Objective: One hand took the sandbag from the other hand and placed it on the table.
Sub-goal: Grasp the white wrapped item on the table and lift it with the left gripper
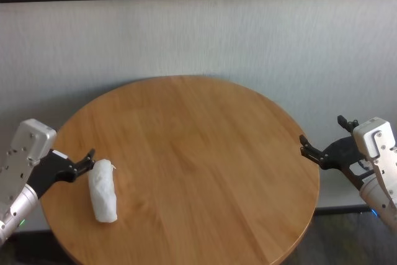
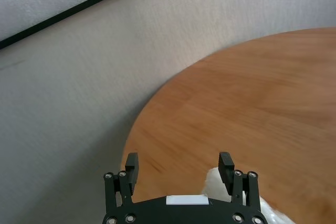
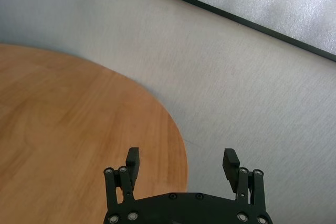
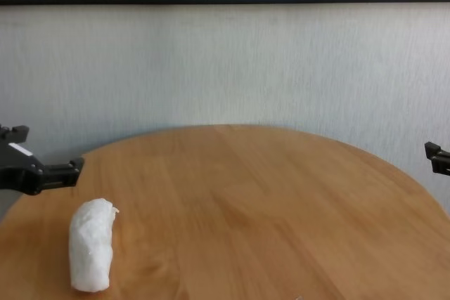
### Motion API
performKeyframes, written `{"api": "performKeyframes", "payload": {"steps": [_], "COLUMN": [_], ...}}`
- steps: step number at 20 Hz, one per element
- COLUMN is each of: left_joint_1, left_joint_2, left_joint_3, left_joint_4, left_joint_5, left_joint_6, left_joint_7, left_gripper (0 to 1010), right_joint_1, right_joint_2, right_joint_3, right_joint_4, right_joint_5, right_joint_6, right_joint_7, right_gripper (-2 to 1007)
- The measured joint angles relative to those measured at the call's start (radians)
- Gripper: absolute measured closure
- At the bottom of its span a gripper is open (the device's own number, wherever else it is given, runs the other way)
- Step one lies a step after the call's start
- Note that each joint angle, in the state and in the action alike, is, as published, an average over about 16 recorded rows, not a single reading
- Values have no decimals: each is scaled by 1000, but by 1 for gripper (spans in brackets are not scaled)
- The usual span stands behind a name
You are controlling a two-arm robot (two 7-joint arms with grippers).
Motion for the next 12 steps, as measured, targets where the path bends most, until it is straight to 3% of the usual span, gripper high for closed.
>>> {"api": "performKeyframes", "payload": {"steps": [2,6,12], "left_joint_1": [8,24,30], "left_joint_2": [1,-13,-71], "left_joint_3": [-11,-43,-97], "left_joint_4": [-31,-98,-155], "left_joint_5": [-19,-76,-173], "left_joint_6": [55,200,419], "left_joint_7": [-5,-5,27], "left_gripper": [8,8,8], "right_joint_1": [0,0,0], "right_joint_2": [0,0,0], "right_joint_3": [0,0,0], "right_joint_4": [0,0,0], "right_joint_5": [0,0,0], "right_joint_6": [0,0,0], "right_joint_7": [0,0,0], "right_gripper": [4,4,4]}}
